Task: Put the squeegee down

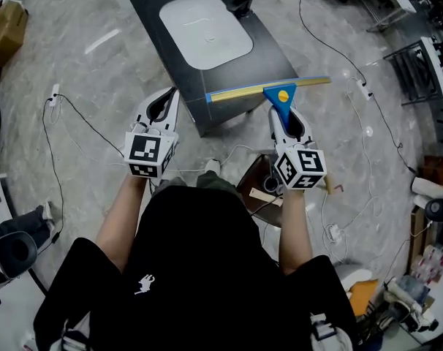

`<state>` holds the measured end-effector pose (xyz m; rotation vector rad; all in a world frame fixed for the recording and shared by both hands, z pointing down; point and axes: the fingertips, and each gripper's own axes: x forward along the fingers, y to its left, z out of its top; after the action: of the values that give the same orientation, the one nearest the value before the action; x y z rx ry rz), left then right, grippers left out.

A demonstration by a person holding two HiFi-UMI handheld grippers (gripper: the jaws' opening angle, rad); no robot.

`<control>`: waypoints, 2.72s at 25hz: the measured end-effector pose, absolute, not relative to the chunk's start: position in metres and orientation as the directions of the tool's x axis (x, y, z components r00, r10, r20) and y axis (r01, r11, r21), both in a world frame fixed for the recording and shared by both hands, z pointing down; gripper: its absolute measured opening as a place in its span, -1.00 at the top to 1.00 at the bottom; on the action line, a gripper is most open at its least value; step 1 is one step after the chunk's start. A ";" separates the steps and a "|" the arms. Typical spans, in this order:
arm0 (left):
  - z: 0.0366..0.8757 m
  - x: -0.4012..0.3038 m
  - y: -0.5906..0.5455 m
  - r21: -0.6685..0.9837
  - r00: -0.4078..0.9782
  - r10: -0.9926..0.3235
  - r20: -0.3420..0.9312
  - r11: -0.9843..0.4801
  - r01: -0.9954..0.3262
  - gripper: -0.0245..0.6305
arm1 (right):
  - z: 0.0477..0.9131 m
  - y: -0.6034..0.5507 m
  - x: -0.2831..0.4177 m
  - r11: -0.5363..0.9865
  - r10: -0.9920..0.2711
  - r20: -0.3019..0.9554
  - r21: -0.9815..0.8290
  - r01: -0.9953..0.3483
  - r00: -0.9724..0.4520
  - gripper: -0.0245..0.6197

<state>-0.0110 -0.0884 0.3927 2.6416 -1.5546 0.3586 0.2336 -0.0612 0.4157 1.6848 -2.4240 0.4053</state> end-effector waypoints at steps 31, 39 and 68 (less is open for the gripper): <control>0.437 -0.009 -0.207 -0.016 0.463 -0.828 0.317 -0.493 -0.870 0.92 | 0.489 -0.173 0.203 0.458 -0.790 0.432 -0.057 -0.887 -0.436 0.51; 0.468 -0.016 -0.251 -0.024 0.480 -0.789 0.383 -0.528 -0.849 0.92 | 0.530 -0.204 0.190 0.485 -0.747 0.506 -0.028 -0.874 -0.431 0.51; 0.538 -0.016 -0.319 -0.005 0.543 -0.641 0.542 -0.649 -0.761 0.92 | 0.659 -0.255 0.161 0.502 -0.584 0.714 -0.057 -0.863 -0.387 0.51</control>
<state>-0.0162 -0.3193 0.5375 2.5494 -1.1790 0.7545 0.1613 -0.2548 0.6594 1.1802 -2.1107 0.5673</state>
